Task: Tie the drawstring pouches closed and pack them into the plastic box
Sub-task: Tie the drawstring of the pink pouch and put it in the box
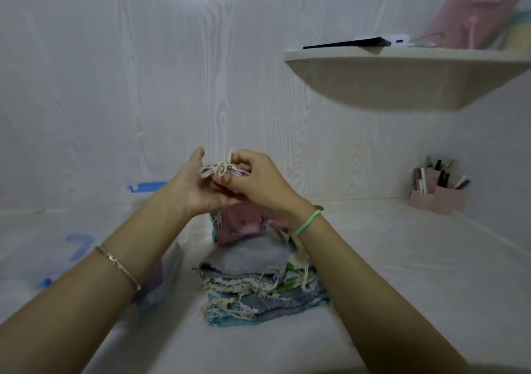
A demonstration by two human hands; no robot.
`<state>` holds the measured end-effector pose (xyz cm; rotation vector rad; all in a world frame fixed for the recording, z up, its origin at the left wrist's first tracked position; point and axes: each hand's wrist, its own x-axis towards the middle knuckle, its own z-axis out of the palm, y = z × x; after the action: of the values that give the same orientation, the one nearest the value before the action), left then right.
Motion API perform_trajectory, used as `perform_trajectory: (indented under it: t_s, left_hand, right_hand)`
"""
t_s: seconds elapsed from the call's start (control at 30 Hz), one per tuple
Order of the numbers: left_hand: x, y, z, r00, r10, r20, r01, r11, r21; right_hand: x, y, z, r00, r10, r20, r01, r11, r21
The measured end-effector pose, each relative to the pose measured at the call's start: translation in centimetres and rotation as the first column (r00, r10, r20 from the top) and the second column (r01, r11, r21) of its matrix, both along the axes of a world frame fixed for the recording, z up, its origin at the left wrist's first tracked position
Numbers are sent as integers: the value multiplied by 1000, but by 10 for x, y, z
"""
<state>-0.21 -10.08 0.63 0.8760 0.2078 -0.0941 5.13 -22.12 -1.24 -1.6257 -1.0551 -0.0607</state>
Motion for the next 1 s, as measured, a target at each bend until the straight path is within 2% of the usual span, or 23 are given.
perform_trajectory:
  t_s: [0.17,0.27,0.37,0.57,0.77,0.93,1.0]
  left_hand:
    - [-9,20,20,992,101,70,-103,994,31]
    - [-17,40,29,980,152,131,-158,987,40]
    - [-26,64,37,973,170,158,-187,977,102]
    - [-44,105,31,958,268,107,-287,916,279]
    - [-50,142,10,856,514,51,-501,802,327]
    - [-49,156,-6,881,465,-89,-377,802,464]
    - [-47,159,-13,872,466,-150,-319,773,548]
  right_hand:
    - [-13,13,9,994,112,12,-112,993,40]
    - [-22,27,16,983,164,85,-167,986,27]
    - [-32,44,21,974,168,153,-164,986,-38]
    - [-45,85,21,948,249,197,-218,962,-166]
    - [-63,114,11,930,345,130,-282,893,-351]
    - [-70,128,3,930,360,70,-278,818,-504]
    - [-72,134,2,938,342,48,-258,787,-560]
